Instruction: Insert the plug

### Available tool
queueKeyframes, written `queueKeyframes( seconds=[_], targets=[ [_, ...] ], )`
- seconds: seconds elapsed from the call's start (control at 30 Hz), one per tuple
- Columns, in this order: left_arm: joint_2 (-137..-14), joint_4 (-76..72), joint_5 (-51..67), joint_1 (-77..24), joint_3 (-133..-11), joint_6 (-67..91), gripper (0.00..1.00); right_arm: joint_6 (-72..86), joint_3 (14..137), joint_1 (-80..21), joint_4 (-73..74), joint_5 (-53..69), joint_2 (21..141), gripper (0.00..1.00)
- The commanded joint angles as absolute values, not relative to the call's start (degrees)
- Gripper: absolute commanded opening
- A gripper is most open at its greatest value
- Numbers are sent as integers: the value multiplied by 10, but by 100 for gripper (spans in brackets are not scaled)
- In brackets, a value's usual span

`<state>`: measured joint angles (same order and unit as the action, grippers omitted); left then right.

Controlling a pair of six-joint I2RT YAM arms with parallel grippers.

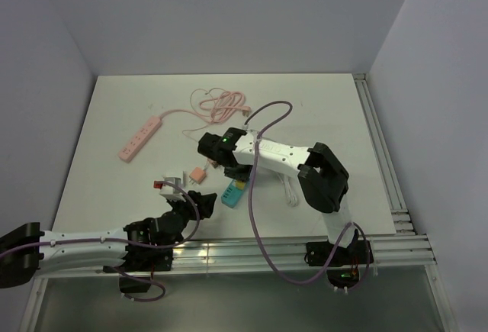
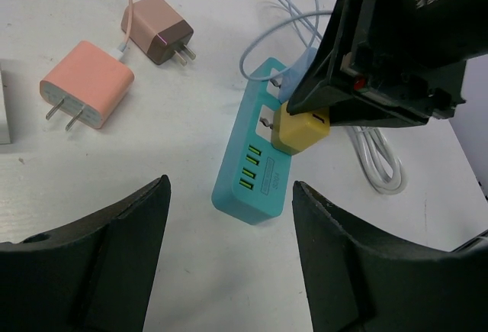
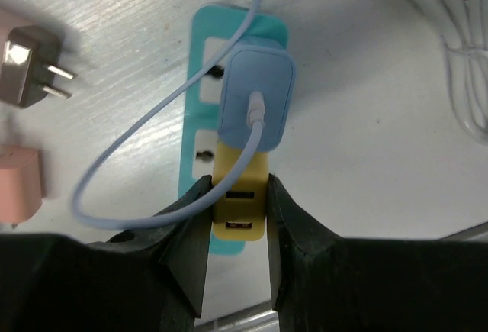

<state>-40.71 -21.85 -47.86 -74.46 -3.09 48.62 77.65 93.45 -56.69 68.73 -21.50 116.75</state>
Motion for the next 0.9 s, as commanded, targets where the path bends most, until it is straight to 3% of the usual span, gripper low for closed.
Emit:
queueKeyframes(
  seconds=[0.0,0.3,0.4,0.5,0.53,0.67,0.7,0.8,0.83,0.87],
  targets=[
    [-400,-214,-479,-744,-25,490,70,810,802,-576,519,-131,1325,0],
    [-394,-205,-473,-744,-22,501,69,792,751,-583,449,-115,1334,0],
    [-389,-184,-480,-744,-30,504,71,764,740,-586,439,-158,1283,0],
    [-373,-149,-487,-744,-39,515,73,749,735,-587,426,-191,1218,12],
    [-367,-143,-485,-744,-39,517,74,744,744,-587,444,-197,1209,20],
    [-327,-126,-465,-744,-31,520,77,685,800,-589,476,-205,1196,28],
    [-309,-118,-460,-744,-29,521,77,679,808,-592,476,-207,1186,32],
    [-270,-92,-458,-744,-27,519,78,663,809,-598,472,-208,1159,61],
    [-261,-84,-459,-744,-28,519,78,668,811,-599,490,-215,1152,95],
    [-245,-77,-461,-744,-31,516,78,675,814,-602,497,-219,1141,98]
  ],
)
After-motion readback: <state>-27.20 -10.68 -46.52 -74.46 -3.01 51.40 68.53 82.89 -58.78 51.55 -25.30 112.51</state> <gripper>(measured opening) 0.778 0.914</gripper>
